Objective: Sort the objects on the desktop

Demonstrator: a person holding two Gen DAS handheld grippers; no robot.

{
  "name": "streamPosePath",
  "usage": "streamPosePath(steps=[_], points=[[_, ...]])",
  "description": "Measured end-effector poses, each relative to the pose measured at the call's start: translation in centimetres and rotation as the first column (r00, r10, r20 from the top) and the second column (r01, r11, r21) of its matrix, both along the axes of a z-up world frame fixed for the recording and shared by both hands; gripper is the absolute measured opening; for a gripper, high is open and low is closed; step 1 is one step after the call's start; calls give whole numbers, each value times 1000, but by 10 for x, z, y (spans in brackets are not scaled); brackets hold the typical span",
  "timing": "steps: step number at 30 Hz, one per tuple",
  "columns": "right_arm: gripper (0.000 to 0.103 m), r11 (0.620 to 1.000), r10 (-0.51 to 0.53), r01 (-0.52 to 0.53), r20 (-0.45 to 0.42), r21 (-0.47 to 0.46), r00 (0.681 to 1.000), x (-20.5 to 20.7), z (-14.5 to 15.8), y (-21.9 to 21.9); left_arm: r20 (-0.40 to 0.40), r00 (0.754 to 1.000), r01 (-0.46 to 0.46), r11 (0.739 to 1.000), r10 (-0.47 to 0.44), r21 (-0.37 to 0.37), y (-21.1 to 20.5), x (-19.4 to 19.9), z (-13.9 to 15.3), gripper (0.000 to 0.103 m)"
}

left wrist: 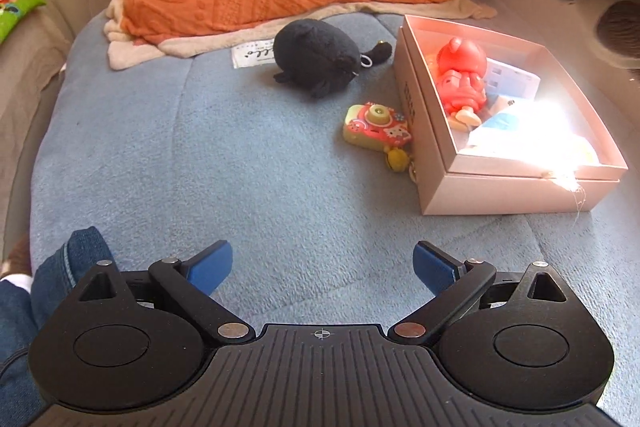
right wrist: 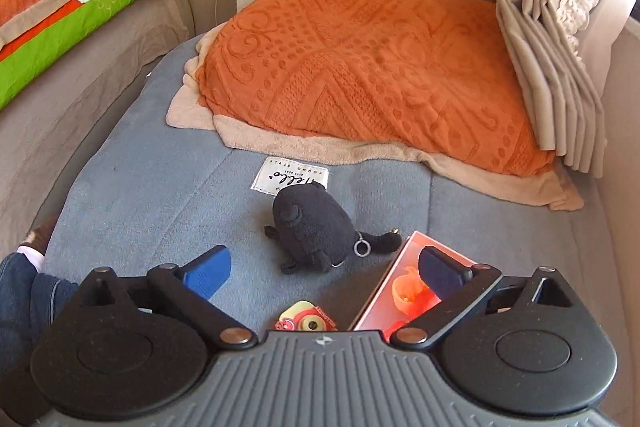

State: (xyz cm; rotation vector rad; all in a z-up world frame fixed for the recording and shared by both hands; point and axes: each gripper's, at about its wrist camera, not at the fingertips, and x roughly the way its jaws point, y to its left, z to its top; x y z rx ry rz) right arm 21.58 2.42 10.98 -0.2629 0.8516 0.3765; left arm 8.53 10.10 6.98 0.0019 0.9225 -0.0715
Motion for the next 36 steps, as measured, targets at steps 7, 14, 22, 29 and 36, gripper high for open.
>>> streamPosePath(steps=[7,14,22,29,36], points=[[103,996,2,-6,-44,-85,999,59,-63,66,-61,998,15,999,-18,-41,-1,8,-10,101],[62,963,61,-54,17,-264,998,56,-97,91,-85,995,43,996,-50,-73,-7,13,-18,101],[59,994,78,-76,-24,83,997,-23,16,-12,-102,995,13,997,-20,-71,-3,13,-21,101],[65,988,140,-123,-189,96,972,-136,10,-100,-67,991,-125,985,118,-121,19,18,-15,101],[83,994,77,-51,-301,94,951,-198,-52,-125,39,995,-83,987,89,-140,18,59,10,101]])
